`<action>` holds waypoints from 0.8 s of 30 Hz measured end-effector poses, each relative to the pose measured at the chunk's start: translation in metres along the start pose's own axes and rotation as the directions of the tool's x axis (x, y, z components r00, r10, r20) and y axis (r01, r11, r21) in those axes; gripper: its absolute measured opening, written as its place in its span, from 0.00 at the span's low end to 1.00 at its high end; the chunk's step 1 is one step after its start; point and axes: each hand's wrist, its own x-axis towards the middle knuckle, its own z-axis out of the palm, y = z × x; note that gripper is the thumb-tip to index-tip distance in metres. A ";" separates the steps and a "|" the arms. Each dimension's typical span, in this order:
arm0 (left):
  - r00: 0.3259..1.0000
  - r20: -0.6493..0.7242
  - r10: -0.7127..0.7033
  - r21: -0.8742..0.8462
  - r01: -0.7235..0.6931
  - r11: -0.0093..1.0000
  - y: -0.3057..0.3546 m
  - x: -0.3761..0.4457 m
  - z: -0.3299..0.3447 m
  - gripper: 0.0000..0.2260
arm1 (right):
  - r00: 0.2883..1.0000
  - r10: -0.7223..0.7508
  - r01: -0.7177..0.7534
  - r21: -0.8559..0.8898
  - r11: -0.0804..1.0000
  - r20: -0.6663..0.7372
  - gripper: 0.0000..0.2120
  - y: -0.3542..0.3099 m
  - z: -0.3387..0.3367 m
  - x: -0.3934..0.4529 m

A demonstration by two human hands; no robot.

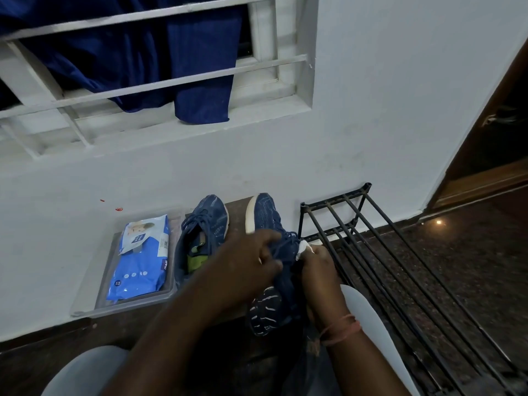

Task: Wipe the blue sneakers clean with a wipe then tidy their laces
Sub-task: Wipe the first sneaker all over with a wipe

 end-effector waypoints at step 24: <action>0.816 -0.086 -0.571 -0.725 0.342 0.598 -0.028 -0.004 0.024 0.12 | 0.961 -0.257 0.265 0.079 0.961 -0.101 0.10 -0.008 0.002 -0.012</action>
